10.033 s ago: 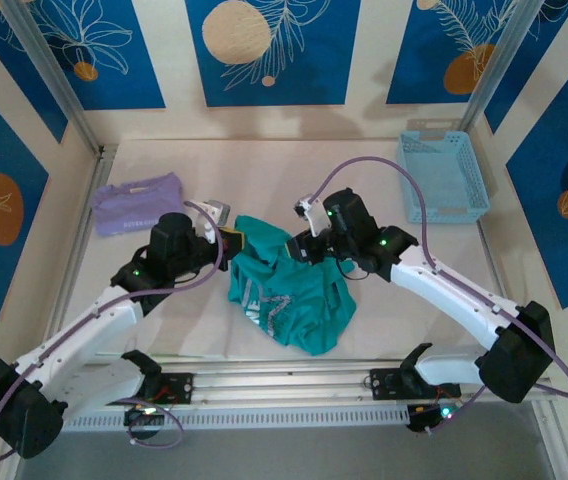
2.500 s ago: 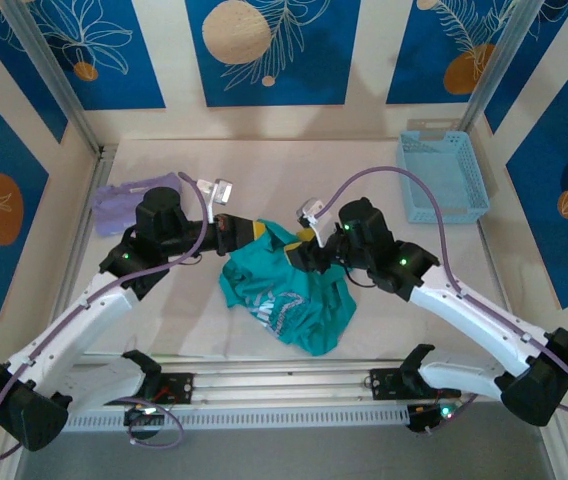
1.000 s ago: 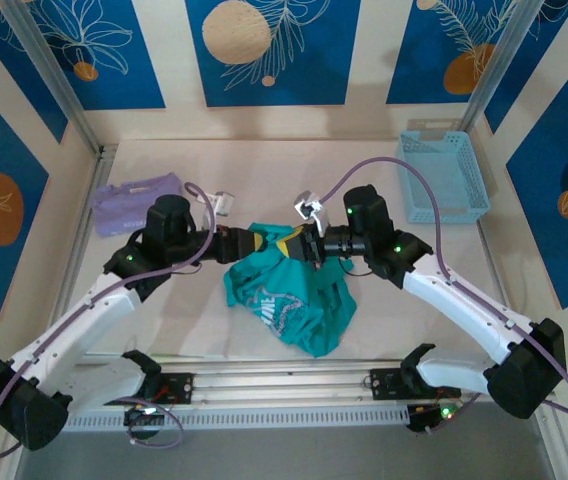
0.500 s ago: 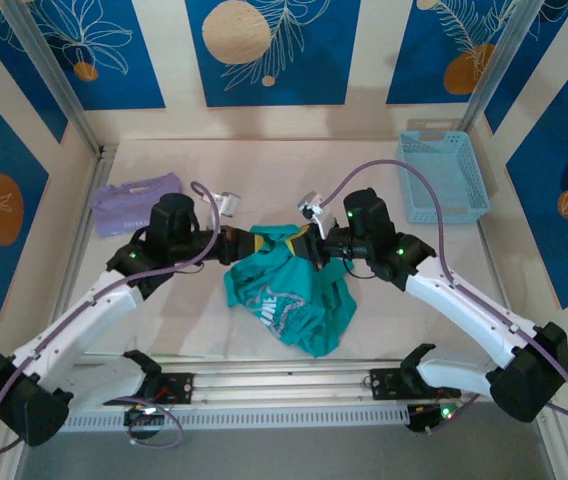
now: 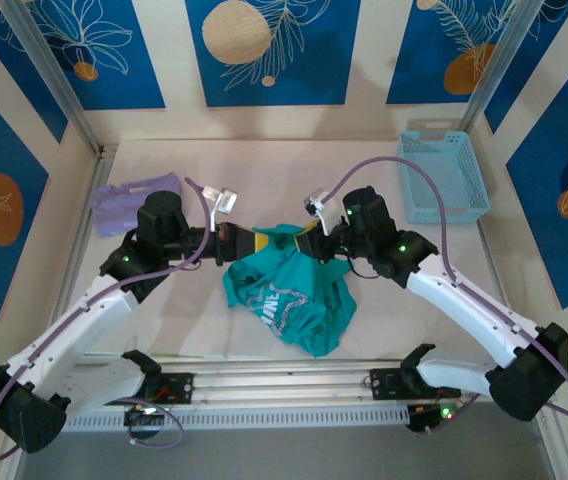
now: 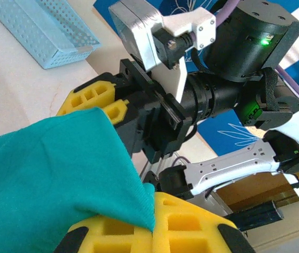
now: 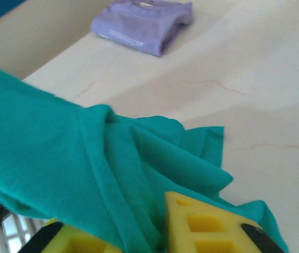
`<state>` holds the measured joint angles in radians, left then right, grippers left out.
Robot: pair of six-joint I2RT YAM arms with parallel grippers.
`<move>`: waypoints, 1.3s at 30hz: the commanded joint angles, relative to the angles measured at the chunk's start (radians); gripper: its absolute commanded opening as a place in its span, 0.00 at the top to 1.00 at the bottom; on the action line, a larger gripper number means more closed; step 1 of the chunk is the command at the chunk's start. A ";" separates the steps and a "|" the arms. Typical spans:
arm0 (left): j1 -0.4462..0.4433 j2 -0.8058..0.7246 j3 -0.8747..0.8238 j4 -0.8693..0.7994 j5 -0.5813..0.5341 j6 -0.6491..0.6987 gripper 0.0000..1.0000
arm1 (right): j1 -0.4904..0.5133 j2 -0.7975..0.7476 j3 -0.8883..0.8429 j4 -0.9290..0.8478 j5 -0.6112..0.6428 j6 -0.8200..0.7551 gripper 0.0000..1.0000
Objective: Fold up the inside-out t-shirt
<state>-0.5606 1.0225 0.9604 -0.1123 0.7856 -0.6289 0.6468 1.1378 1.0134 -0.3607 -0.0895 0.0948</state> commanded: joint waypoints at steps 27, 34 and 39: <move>0.008 -0.005 0.019 0.008 -0.018 -0.014 1.00 | 0.257 -0.063 -0.088 0.240 0.124 -0.115 0.84; 0.009 -0.004 0.015 0.010 -0.016 -0.013 1.00 | 0.249 -0.030 -0.082 0.272 0.126 -0.095 0.78; 0.009 -0.003 0.010 0.010 -0.017 -0.011 1.00 | 0.232 -0.045 -0.087 0.279 0.103 -0.082 0.75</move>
<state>-0.5602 1.0248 0.9604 -0.1123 0.7734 -0.6456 0.8909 1.1110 0.8997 -0.1181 0.0227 -0.0044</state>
